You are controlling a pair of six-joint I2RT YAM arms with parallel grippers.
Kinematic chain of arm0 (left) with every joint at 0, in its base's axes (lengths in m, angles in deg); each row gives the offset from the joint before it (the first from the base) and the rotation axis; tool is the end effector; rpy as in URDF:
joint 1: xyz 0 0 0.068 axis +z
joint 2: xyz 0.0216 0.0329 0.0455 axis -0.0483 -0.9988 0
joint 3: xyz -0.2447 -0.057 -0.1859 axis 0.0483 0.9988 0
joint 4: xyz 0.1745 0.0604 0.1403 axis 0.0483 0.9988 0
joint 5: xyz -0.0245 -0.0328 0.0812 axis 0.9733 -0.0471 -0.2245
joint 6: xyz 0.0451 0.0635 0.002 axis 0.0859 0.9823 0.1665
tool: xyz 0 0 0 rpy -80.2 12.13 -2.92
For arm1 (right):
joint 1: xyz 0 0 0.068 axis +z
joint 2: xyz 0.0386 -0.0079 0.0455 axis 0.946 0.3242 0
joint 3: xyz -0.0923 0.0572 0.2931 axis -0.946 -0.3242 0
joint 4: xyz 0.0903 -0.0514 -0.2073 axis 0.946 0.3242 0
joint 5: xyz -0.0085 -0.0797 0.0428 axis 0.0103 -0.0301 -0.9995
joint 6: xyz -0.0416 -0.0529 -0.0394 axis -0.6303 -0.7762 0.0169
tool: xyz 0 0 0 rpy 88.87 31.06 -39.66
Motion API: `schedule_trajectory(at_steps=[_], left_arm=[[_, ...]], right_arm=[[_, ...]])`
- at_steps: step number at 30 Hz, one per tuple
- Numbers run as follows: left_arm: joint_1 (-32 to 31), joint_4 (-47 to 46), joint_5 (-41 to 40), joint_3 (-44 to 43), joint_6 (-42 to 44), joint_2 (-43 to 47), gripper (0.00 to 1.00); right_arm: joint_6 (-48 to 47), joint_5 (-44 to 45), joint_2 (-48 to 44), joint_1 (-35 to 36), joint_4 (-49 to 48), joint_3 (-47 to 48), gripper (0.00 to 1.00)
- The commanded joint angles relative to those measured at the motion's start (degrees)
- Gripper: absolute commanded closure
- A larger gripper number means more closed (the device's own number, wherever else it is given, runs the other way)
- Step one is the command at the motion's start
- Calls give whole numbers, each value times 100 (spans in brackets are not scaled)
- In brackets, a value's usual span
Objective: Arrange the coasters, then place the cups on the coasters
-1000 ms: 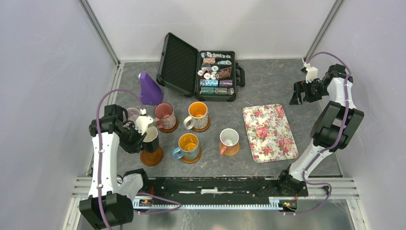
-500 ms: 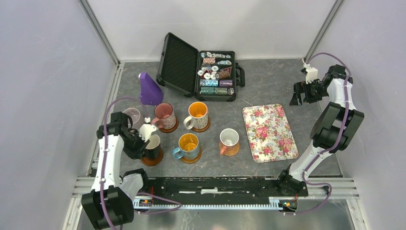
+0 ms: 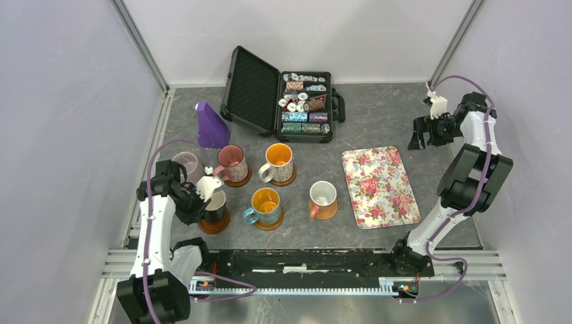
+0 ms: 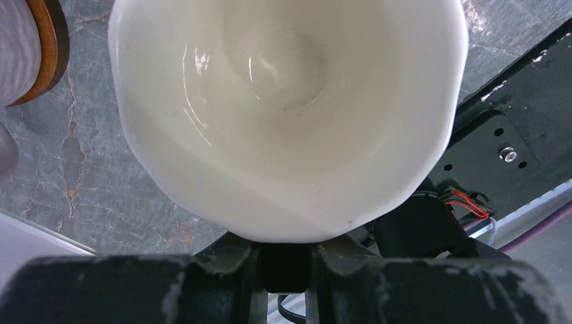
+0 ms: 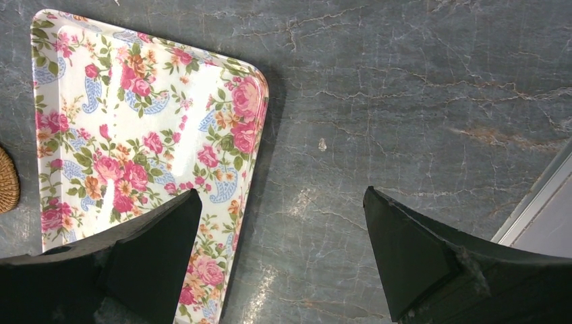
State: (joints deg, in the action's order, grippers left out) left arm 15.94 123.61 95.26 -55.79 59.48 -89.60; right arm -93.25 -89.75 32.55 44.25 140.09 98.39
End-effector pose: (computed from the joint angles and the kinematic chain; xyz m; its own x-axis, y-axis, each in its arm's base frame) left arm 0.0780 0.0004 0.2387 -0.6516 0.6941 -0.3061 0.7271 0.6865 0.0089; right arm 0.3435 -0.1344 0.2675 -0.8312 -0.1377 -0.5387 -0.3023 0.9251 0.2299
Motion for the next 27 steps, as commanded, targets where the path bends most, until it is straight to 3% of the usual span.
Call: schedule_trajectory(at_steps=[1,8,15,27], left_arm=[[63,269,-120,-9,446,141,92],[91,454,-178,-9,469,93,92],[90,513,-336,96,595,102,64],[94,755,-546,70,884,151,44]], right_arm=[[-43,21,-160,11,-120,-25,2],[-64,26,-125,11,-149,-34,2],[-89,30,-83,11,-134,1,2],[-81,0,-30,11,-171,-31,2]])
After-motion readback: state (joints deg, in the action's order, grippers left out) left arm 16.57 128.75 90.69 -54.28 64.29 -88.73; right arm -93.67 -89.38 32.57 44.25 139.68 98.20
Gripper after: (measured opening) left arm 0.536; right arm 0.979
